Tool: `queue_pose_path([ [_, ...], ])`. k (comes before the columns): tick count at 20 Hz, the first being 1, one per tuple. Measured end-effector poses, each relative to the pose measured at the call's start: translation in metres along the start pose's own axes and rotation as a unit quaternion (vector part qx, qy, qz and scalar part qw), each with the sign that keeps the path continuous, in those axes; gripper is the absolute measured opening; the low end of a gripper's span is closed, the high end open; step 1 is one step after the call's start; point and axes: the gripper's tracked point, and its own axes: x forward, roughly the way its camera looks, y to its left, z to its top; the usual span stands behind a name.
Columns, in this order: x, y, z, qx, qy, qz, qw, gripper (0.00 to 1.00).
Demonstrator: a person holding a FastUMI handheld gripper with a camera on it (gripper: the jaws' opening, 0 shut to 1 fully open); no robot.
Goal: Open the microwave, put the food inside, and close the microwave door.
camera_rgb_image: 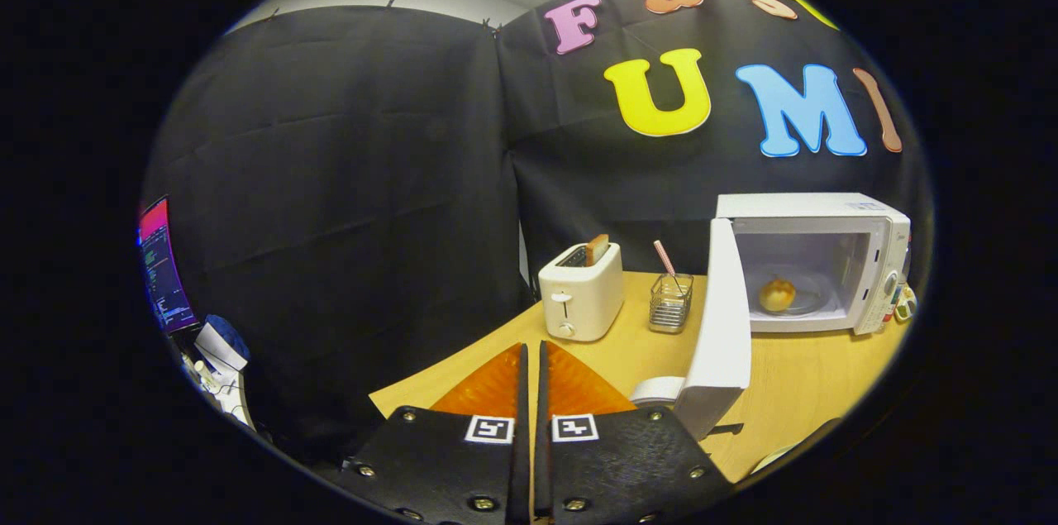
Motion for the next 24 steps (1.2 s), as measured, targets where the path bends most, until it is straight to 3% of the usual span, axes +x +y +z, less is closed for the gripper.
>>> queue_pose_path([
  [5, 0.005, -0.028, -0.024, 0.011, 0.038, -0.022, 0.999, 0.04],
  [13, -0.019, -0.063, -0.028, 0.016, 0.043, -0.033, 0.998, 0.01],
  [24, -0.068, -0.166, -0.024, 0.044, 0.051, -0.119, 0.991, 0.01],
])
